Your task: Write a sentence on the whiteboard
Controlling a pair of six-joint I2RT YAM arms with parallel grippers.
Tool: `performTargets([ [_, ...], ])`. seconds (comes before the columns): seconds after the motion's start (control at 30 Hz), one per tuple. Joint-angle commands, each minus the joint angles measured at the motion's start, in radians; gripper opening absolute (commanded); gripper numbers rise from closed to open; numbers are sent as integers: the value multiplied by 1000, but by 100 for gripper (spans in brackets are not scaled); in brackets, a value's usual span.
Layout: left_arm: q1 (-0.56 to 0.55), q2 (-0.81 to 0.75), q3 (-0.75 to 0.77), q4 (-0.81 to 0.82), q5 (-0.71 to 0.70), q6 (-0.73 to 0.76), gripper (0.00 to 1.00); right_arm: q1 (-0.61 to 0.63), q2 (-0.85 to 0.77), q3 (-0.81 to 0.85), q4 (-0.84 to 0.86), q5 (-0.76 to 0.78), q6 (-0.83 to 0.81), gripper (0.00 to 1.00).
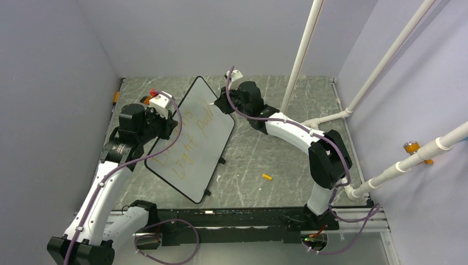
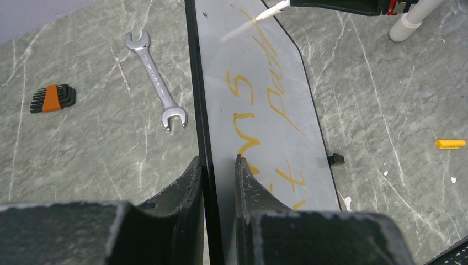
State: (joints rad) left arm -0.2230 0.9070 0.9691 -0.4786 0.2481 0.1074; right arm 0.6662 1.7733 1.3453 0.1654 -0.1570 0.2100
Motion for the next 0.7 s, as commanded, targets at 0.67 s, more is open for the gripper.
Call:
performTargets([
  [0.67, -21, 26, -34, -153, 53, 90, 0, 0, -93, -122, 21, 20, 13, 0],
])
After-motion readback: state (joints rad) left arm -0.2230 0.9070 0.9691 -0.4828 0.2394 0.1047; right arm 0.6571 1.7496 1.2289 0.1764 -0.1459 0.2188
